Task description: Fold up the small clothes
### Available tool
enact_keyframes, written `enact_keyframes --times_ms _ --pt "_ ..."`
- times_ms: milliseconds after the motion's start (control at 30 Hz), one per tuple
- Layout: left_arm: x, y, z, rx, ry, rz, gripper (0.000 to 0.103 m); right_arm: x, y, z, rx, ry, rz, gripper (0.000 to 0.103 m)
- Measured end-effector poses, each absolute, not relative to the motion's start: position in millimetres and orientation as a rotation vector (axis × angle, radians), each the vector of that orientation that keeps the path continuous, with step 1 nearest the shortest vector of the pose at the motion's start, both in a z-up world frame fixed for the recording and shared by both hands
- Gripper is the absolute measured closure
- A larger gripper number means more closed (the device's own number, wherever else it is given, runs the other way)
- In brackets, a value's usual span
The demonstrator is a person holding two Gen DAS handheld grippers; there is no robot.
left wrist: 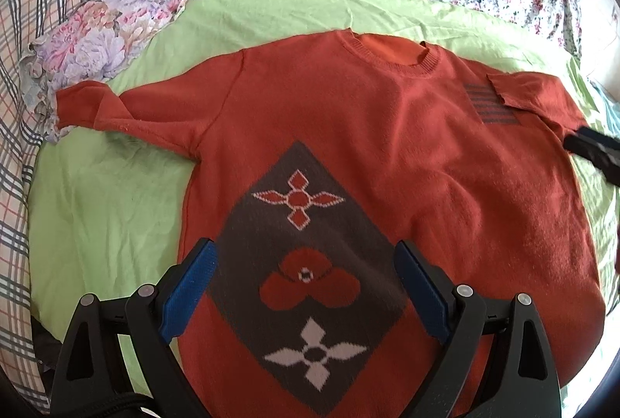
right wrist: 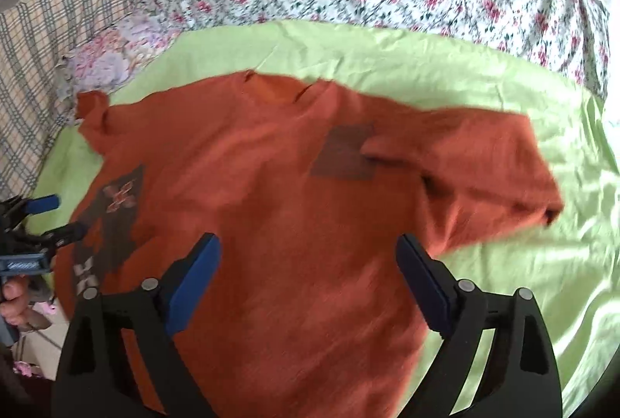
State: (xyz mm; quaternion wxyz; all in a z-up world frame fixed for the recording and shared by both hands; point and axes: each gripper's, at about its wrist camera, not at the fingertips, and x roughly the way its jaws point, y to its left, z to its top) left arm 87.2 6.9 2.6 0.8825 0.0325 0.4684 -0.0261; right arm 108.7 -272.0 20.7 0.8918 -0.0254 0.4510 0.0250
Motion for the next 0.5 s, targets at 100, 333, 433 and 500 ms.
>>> enact_keyframes --times_ms 100,333,433,500 --pt "95 9 1 0.057 0.978 -0.048 0.01 141 -284 15 -0.093 0.941 0.024 0.02" --pt "111 13 -15 0.037 1.017 -0.045 0.01 216 -297 -17 -0.22 1.012 -0.009 0.028" --pt "117 15 -23 0.03 1.04 -0.038 0.01 234 -300 -42 -0.278 1.06 -0.016 0.041" --pt "120 17 -26 0.015 1.049 -0.042 0.01 241 -308 -52 -0.308 1.085 -0.046 0.06"
